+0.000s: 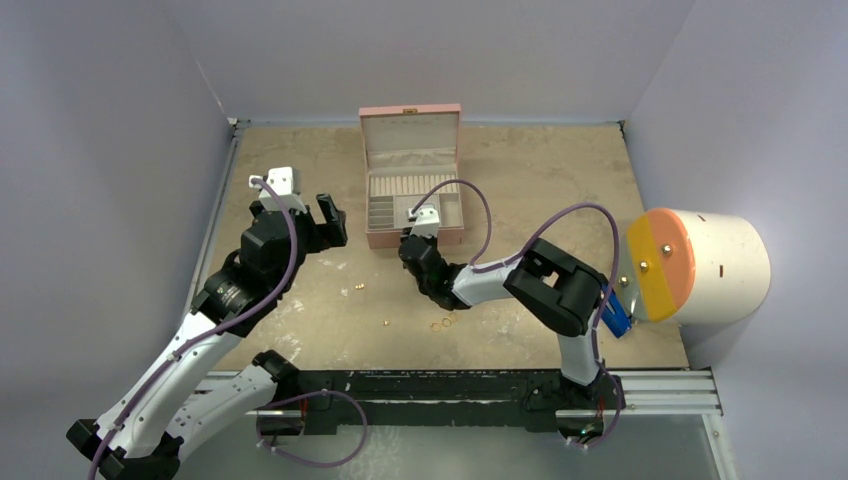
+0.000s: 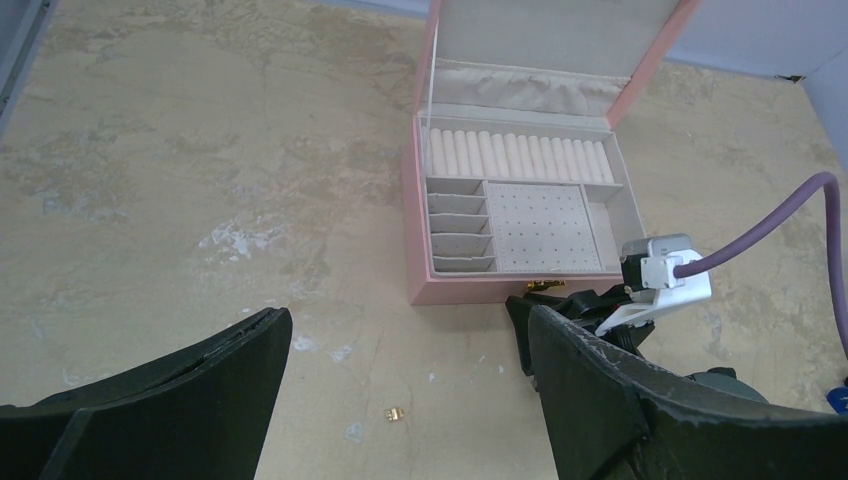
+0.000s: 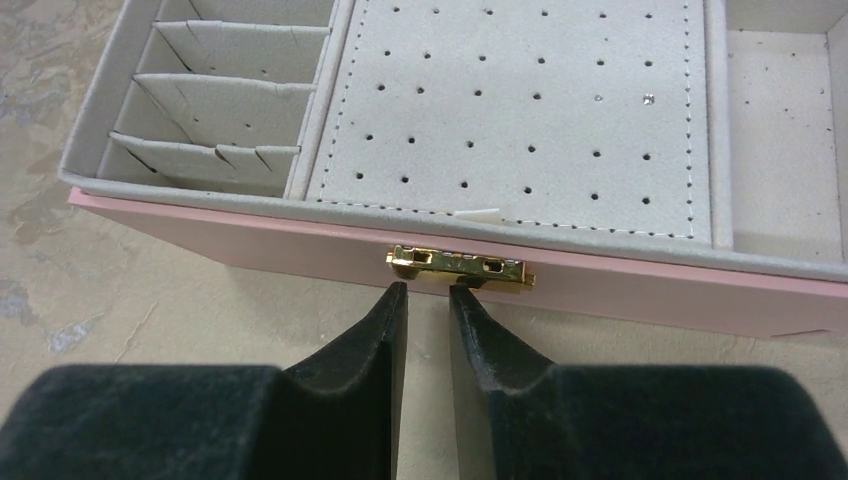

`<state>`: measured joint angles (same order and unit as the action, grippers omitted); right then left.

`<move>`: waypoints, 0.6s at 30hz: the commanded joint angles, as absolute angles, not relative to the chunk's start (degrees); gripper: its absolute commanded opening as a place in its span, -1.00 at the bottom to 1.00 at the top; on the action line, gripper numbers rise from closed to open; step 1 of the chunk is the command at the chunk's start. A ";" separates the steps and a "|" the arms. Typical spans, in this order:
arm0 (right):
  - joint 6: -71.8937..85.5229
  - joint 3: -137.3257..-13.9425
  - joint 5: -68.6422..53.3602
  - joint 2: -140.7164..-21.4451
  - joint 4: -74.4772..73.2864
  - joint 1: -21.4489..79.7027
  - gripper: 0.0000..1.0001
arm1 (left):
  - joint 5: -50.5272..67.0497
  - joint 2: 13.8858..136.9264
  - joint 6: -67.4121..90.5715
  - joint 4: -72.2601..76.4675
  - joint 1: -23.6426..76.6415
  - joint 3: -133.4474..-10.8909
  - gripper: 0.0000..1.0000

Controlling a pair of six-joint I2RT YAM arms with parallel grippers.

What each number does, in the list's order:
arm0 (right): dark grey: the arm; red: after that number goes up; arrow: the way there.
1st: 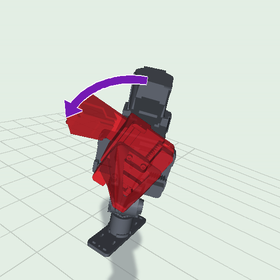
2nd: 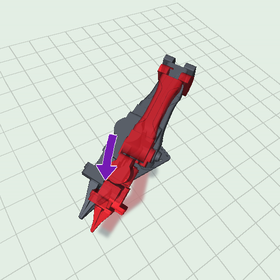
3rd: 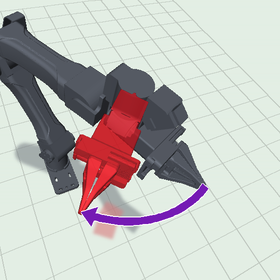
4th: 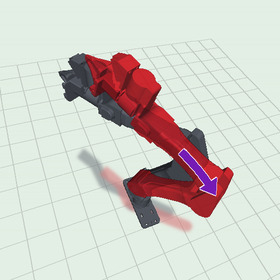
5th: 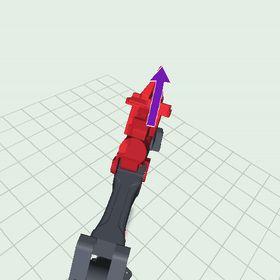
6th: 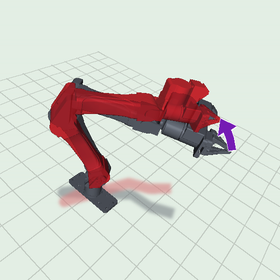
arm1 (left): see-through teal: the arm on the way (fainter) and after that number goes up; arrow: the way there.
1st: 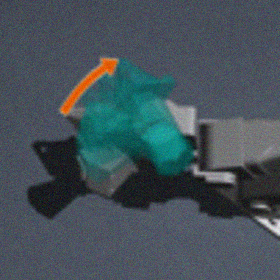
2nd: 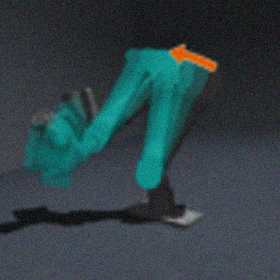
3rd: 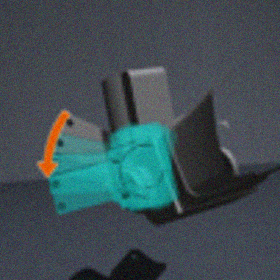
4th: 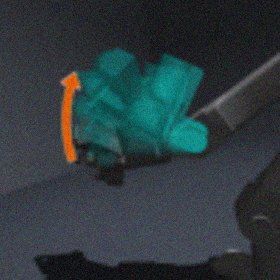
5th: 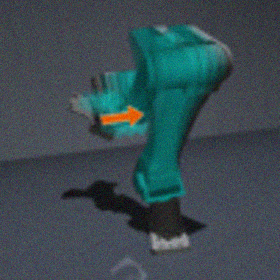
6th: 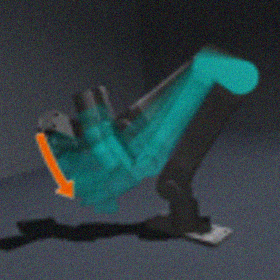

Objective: Organize the mixed jewelry

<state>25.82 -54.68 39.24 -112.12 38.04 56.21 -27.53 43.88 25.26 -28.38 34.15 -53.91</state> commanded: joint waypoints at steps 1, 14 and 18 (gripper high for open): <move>26.15 -55.46 40.47 -109.06 41.05 55.80 -0.49 | -28.56 43.70 24.08 -26.90 34.26 -54.73 0.76; 30.38 -56.59 32.58 -87.69 5.27 55.55 -0.32 | -29.08 44.03 24.32 -27.06 34.19 -54.84 0.76; 26.92 -60.82 30.76 -84.87 -5.79 52.44 -0.30 | -29.24 43.95 24.35 -27.11 34.17 -54.78 0.76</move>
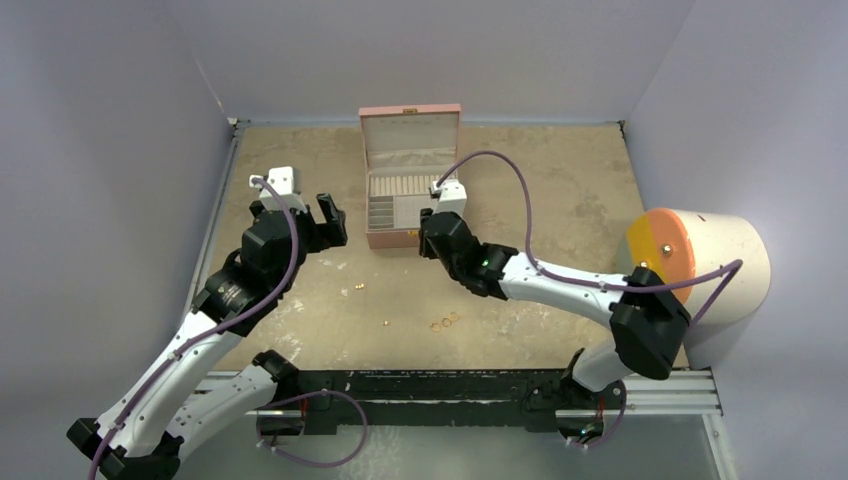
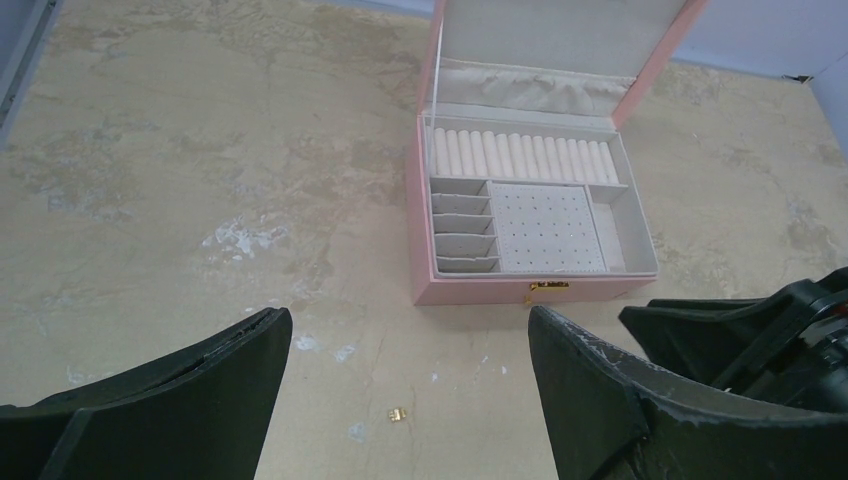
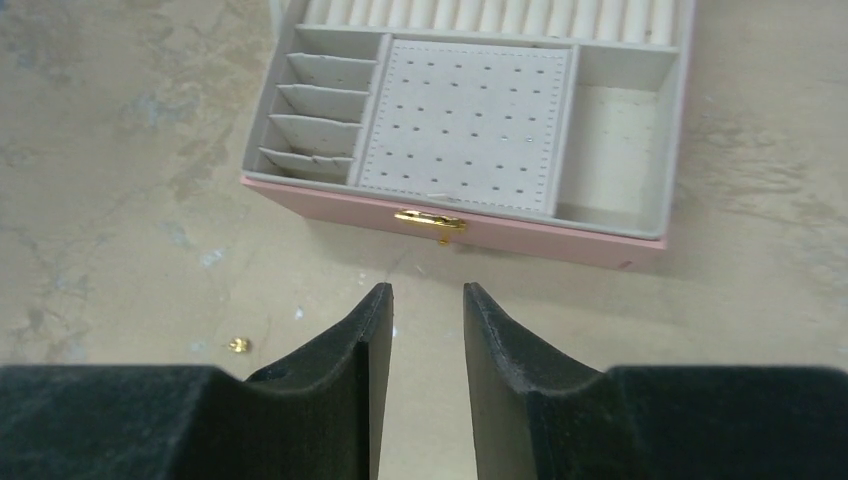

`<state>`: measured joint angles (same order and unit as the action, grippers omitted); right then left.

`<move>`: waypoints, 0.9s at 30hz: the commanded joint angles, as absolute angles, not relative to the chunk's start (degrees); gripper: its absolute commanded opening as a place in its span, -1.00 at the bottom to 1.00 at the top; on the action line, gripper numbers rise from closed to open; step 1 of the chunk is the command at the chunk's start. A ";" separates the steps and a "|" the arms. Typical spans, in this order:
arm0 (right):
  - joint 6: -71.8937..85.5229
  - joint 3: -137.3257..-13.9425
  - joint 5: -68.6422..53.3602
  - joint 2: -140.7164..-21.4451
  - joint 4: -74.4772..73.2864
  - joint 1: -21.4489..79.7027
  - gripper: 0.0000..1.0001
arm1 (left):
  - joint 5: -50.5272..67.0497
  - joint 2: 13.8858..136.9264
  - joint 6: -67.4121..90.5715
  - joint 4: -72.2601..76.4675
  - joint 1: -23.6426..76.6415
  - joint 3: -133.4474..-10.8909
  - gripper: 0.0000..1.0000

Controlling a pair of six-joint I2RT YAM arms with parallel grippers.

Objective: Organize the mixed jewelry

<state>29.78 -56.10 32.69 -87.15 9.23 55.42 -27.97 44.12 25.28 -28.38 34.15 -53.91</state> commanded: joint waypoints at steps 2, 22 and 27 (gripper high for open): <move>24.29 -62.98 31.52 -84.77 -9.12 50.92 -0.28 | -29.35 44.07 24.43 -27.07 34.19 -54.81 0.76; 24.82 -76.04 18.67 -99.12 -9.17 34.22 -0.05 | -30.15 44.58 24.07 -27.25 34.01 -54.92 0.75; 26.38 -75.96 17.43 -101.88 -8.66 32.05 -0.08 | -29.94 44.64 23.93 -27.25 34.01 -54.92 0.75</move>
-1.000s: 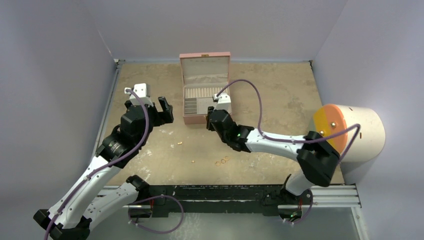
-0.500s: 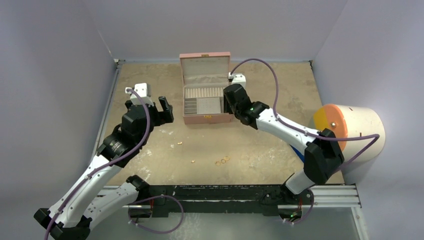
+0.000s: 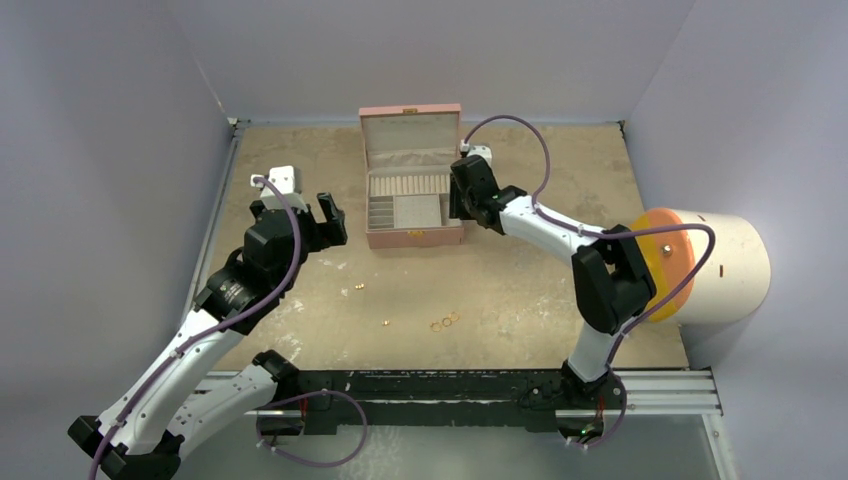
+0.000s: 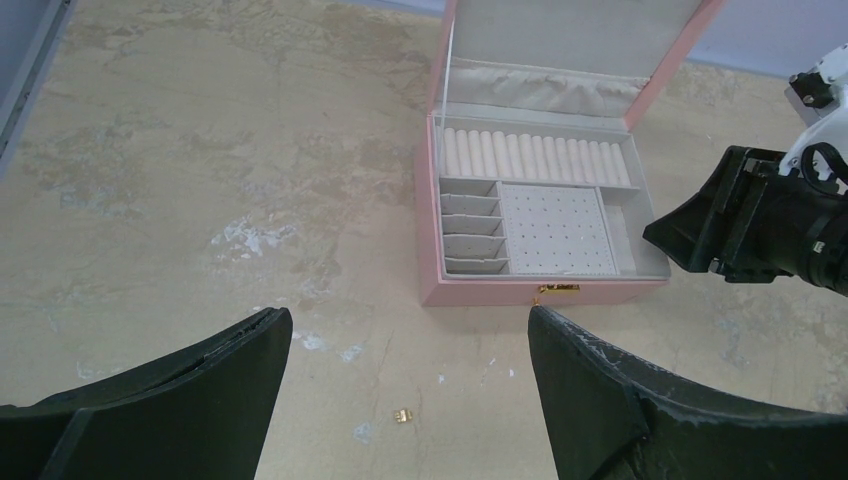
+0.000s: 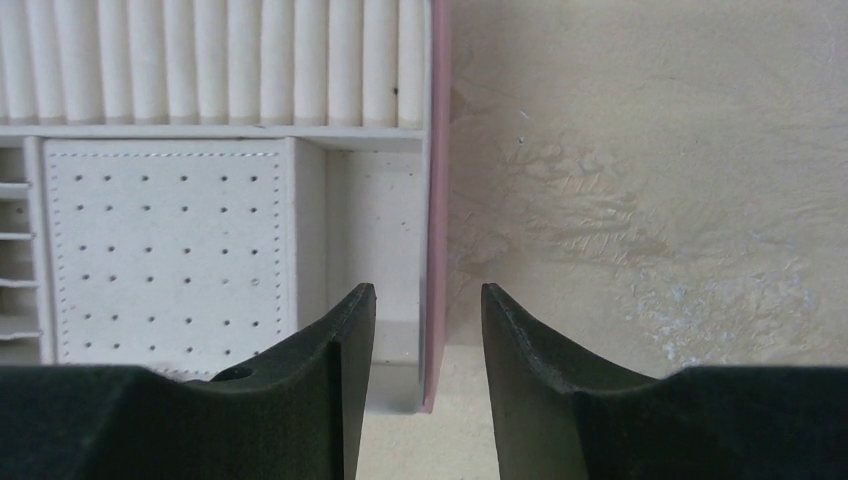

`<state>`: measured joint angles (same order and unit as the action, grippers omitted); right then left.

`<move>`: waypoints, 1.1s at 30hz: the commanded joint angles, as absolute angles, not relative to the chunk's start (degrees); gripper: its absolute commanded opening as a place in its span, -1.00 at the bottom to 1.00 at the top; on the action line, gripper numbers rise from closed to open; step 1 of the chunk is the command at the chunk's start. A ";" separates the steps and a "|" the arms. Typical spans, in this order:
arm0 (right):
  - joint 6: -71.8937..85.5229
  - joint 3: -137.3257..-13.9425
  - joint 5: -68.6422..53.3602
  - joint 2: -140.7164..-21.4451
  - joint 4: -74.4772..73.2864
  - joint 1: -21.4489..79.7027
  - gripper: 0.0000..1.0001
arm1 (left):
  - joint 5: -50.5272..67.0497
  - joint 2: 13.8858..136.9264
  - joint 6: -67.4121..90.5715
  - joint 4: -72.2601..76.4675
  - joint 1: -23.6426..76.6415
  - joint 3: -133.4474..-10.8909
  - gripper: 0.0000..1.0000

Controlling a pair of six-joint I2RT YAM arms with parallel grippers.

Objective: Organize the mixed jewelry

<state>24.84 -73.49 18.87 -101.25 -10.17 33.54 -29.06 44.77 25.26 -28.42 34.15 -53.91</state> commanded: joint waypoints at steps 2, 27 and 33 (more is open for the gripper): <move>26.85 -75.66 16.86 -102.65 -8.10 31.78 -0.10 | -29.81 44.73 23.91 -27.30 34.01 -54.93 0.75; 28.28 -74.61 16.79 -103.61 -8.50 31.54 -1.00 | -30.45 44.36 23.91 -27.51 33.90 -55.00 0.75; 28.70 -70.79 16.90 -99.32 -8.82 31.77 -1.00 | -30.09 44.08 24.08 -27.51 33.93 -54.95 0.75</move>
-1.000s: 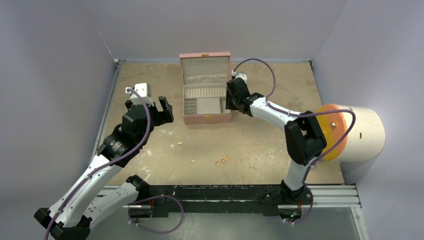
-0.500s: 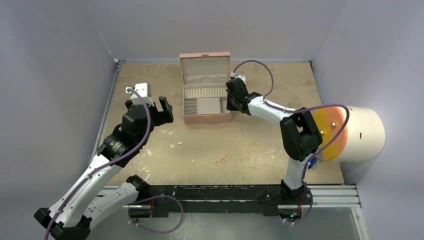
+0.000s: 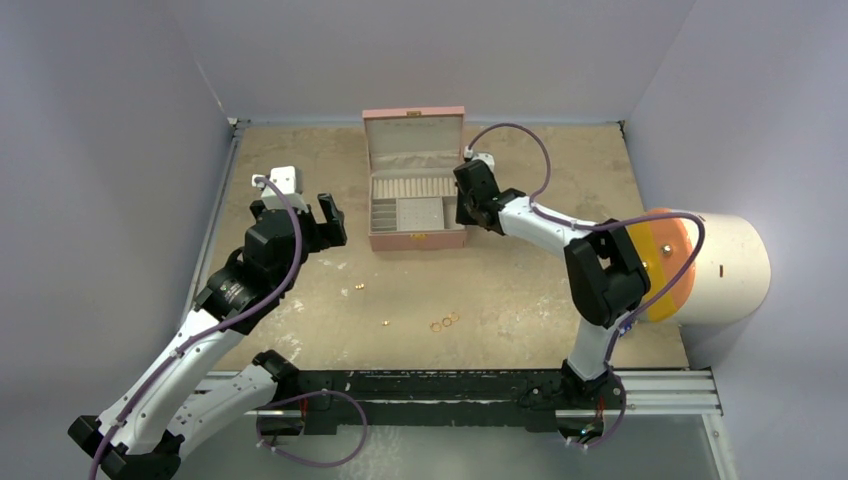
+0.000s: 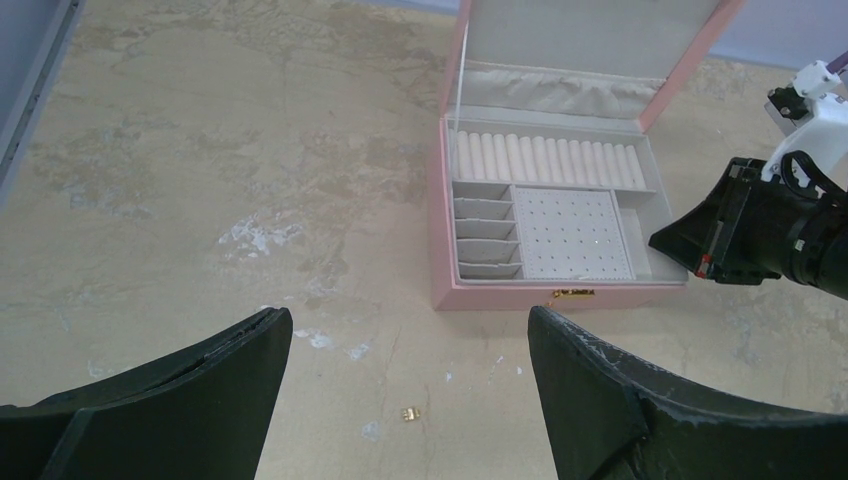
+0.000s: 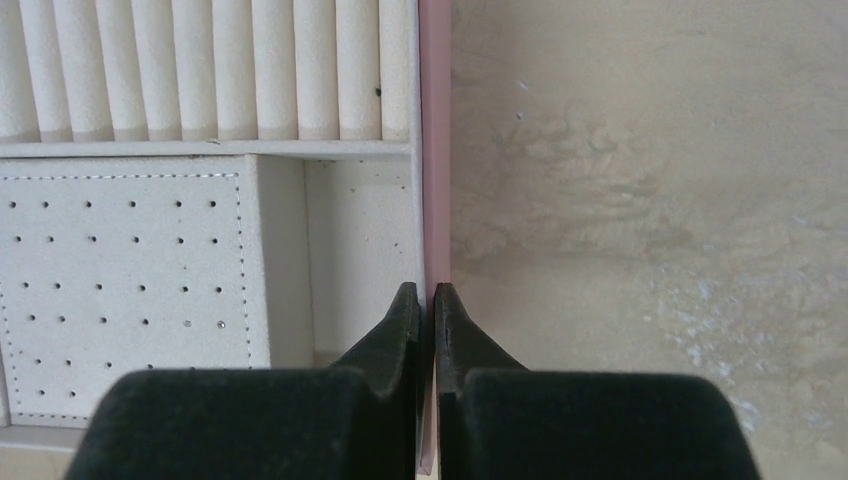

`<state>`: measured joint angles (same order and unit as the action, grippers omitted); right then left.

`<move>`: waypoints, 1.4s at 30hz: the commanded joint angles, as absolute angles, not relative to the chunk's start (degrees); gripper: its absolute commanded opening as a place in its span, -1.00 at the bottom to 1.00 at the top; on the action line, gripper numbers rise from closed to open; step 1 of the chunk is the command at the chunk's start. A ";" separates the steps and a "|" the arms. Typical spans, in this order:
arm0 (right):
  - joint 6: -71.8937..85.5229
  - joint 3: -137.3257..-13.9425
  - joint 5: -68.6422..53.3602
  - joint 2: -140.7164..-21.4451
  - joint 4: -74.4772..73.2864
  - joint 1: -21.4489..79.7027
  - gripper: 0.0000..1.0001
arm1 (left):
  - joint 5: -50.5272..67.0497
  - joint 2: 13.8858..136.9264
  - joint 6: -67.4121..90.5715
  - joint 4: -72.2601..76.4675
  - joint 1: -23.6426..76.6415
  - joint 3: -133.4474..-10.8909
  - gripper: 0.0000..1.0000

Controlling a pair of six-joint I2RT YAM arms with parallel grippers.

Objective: Organize the mixed jewelry

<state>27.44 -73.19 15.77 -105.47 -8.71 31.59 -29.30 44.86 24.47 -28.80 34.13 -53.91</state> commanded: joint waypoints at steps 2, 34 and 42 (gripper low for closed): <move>29.02 -68.46 17.14 -97.44 -8.73 32.12 -1.00 | -29.78 44.29 24.29 -27.50 33.93 -54.91 0.75; 30.02 -49.95 14.30 -72.23 -10.18 34.63 -0.09 | -18.43 54.60 45.27 -33.55 34.01 -43.83 0.34; 28.51 -49.93 11.76 -62.64 -16.41 34.70 0.03 | -18.96 64.71 46.97 -29.41 34.01 -42.22 -0.04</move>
<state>29.95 -49.01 13.63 -67.20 -12.53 34.39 -17.43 60.97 45.45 -33.34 34.15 -42.50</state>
